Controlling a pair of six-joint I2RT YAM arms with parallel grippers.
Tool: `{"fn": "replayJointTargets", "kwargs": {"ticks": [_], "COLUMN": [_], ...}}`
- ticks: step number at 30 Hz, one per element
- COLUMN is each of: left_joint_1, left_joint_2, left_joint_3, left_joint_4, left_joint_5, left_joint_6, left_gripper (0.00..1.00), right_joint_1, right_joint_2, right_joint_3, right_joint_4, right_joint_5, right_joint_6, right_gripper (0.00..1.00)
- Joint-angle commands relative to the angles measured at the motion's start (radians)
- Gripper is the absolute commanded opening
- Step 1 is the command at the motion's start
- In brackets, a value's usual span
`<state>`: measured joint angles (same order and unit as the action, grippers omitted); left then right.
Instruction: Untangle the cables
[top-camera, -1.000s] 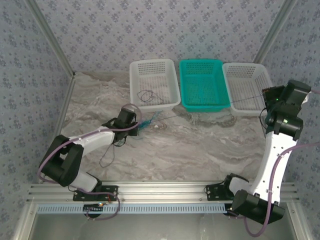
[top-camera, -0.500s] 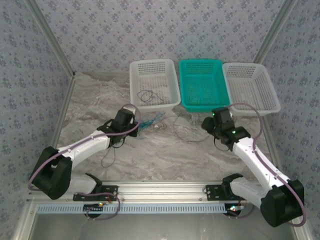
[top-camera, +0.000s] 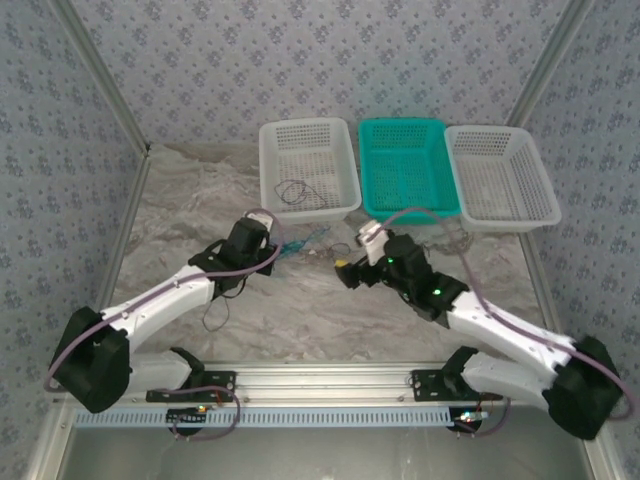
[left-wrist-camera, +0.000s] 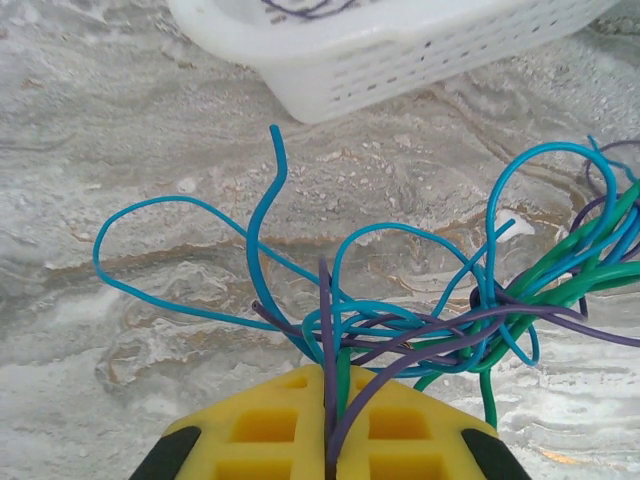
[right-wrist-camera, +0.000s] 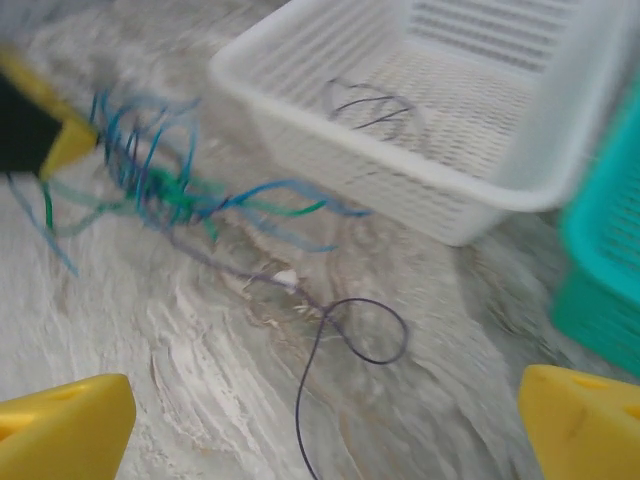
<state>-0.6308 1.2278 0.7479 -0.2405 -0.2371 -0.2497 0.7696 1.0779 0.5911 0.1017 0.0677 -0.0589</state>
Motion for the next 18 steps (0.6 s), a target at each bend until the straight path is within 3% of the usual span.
{"fn": "replayJointTargets", "kwargs": {"ticks": [1,5,11,18], "left_joint_1": [-0.007,-0.008,-0.009,-0.009], "left_joint_2": [-0.043,-0.063,-0.085,-0.096], "left_joint_3": [0.042,0.038,0.031,0.027], "left_joint_4": [-0.031,-0.033,-0.026,-0.022], "left_joint_5": [-0.025,-0.004,0.016,0.019], "left_joint_6": [0.024,0.027,0.029,0.026], "left_gripper": [0.0,0.0,0.0,0.0], "right_joint_1": [0.002,-0.018,-0.003,0.023], "right_joint_2": [0.176,0.403,0.623,0.734], "right_joint_3": [-0.02,0.028,0.088,0.115], "right_joint_4": [0.345,0.515,0.702,0.826], "right_joint_5": [-0.117,-0.156,-0.164,-0.161], "right_joint_6": [-0.334,-0.438,-0.496,-0.433], "right_gripper": [0.97,0.93,0.87,0.43]}}
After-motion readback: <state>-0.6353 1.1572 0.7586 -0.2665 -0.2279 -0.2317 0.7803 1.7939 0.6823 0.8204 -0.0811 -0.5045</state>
